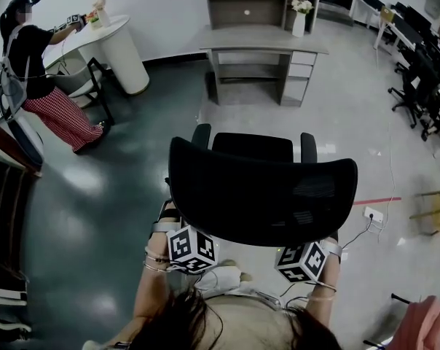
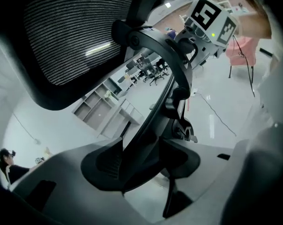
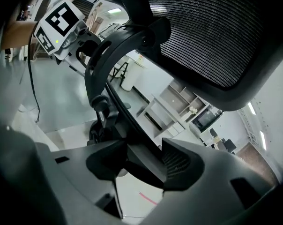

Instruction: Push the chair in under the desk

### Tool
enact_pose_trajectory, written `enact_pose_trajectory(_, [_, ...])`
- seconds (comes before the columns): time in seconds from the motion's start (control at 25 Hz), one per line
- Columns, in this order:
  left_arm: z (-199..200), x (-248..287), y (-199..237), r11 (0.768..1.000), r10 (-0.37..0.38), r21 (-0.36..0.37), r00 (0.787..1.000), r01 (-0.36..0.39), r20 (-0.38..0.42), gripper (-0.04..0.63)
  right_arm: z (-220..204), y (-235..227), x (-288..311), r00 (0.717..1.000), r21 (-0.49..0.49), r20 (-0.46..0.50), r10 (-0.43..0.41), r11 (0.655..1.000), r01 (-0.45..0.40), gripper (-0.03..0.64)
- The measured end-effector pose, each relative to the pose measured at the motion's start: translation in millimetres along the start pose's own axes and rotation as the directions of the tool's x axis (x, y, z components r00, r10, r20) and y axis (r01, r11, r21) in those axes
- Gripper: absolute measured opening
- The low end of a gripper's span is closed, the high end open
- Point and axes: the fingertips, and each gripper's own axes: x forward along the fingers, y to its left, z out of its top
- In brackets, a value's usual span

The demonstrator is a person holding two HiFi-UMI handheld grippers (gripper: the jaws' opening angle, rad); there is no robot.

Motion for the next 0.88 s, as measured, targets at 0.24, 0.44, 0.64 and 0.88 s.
enact_pose_trajectory(0.24, [10, 13, 4, 0.997, -0.075, -0.001, 0.997, 0.075, 0.034, 0.245, -8, -10, 12, 1.000, 0.013, 0.002, 0.011, 1.000, -0.011, 0.225])
enact_pose_trajectory(0.44, [25, 23, 6, 0.990, -0.111, -0.077, 0.988, 0.120, 0.109, 0.245, -12, -25, 19, 1.000, 0.023, -0.002, 0.018, 1.000, -0.018, 0.225])
enact_pose_trajectory(0.64, [34, 39, 9, 0.994, -0.100, -0.040, 0.992, 0.103, 0.073, 0.245, -18, -38, 30, 1.000, 0.017, 0.011, 0.019, 1.000, -0.020, 0.225])
enact_pose_trajectory(0.88, [49, 51, 7, 0.994, -0.092, -0.058, 0.994, 0.095, 0.050, 0.236, -26, -58, 44, 0.998, -0.004, 0.035, 0.044, 0.999, -0.044, 0.225])
